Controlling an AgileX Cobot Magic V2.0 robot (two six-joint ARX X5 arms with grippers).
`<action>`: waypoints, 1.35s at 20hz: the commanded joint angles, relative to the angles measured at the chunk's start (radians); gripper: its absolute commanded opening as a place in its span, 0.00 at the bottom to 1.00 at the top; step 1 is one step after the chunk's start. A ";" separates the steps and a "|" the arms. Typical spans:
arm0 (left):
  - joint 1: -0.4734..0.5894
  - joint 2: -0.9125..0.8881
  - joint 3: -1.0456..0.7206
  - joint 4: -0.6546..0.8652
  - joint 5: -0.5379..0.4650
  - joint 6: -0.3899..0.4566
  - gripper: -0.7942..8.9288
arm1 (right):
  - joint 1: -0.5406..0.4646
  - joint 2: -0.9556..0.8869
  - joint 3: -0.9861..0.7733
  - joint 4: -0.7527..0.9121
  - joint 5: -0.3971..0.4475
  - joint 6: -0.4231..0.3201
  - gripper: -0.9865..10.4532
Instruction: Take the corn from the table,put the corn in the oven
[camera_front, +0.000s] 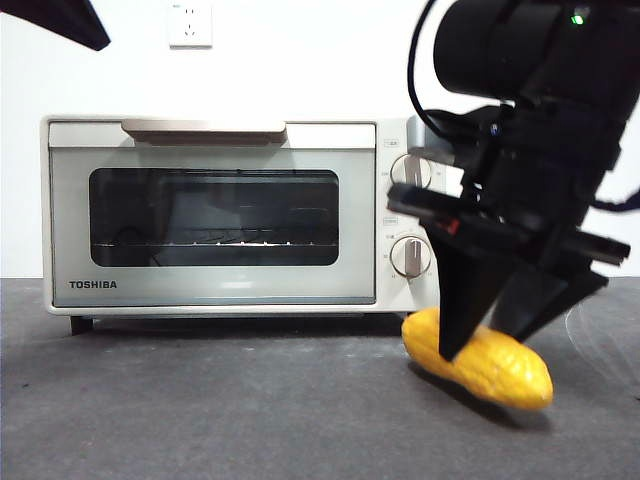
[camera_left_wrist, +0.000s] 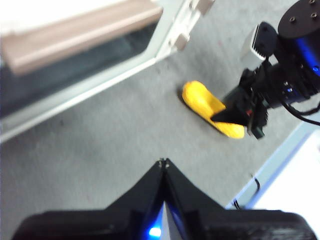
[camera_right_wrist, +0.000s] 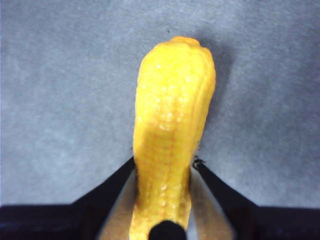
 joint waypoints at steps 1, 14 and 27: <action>-0.003 0.001 -0.001 0.062 0.000 0.004 0.08 | 0.032 0.002 0.068 -0.060 -0.002 0.010 0.08; -0.003 0.173 0.000 0.308 -0.081 0.001 0.08 | 0.291 -0.267 0.264 -0.104 0.035 0.003 0.08; -0.002 0.201 0.000 0.464 -0.160 0.027 0.08 | 0.303 -0.477 0.268 -0.103 0.052 0.030 0.08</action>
